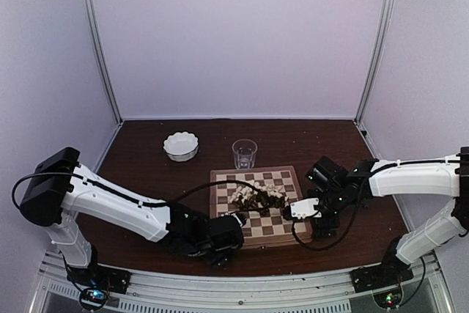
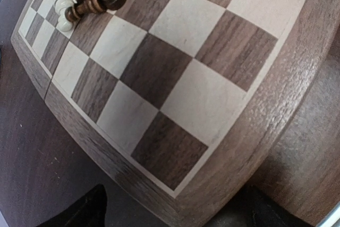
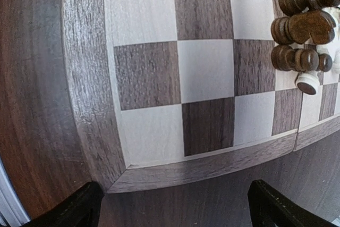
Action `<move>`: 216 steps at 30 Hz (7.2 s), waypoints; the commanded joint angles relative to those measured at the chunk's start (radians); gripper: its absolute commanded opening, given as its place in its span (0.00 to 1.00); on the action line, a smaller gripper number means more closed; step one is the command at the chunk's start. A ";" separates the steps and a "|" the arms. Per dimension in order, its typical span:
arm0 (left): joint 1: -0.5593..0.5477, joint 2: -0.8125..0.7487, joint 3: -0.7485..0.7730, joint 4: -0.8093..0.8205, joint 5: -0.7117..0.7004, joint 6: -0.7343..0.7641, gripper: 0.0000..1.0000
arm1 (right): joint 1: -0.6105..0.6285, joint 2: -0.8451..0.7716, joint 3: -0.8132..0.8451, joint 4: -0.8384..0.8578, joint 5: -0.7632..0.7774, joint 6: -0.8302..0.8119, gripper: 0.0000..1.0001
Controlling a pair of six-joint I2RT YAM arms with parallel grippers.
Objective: Set up the chess pieces on the board
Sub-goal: Move the chessboard to the center of the board, then pick up the knight from the chessboard, then place the knight at b8, then pick up the pawn from the chessboard.
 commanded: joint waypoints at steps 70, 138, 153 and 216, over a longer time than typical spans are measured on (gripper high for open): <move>0.680 -0.414 0.157 0.182 0.496 0.219 0.81 | -0.086 0.499 0.678 -0.202 -0.216 -0.071 0.42; 0.680 -0.338 0.180 0.146 0.519 0.231 0.82 | -0.060 0.067 0.183 0.026 -0.230 0.056 0.00; 0.680 -0.340 0.182 0.144 0.524 0.233 0.82 | -0.007 0.120 0.208 0.020 -0.224 0.044 0.02; 0.680 -0.322 0.190 0.131 0.522 0.228 0.82 | -0.072 0.346 0.562 -0.135 -0.150 0.095 0.23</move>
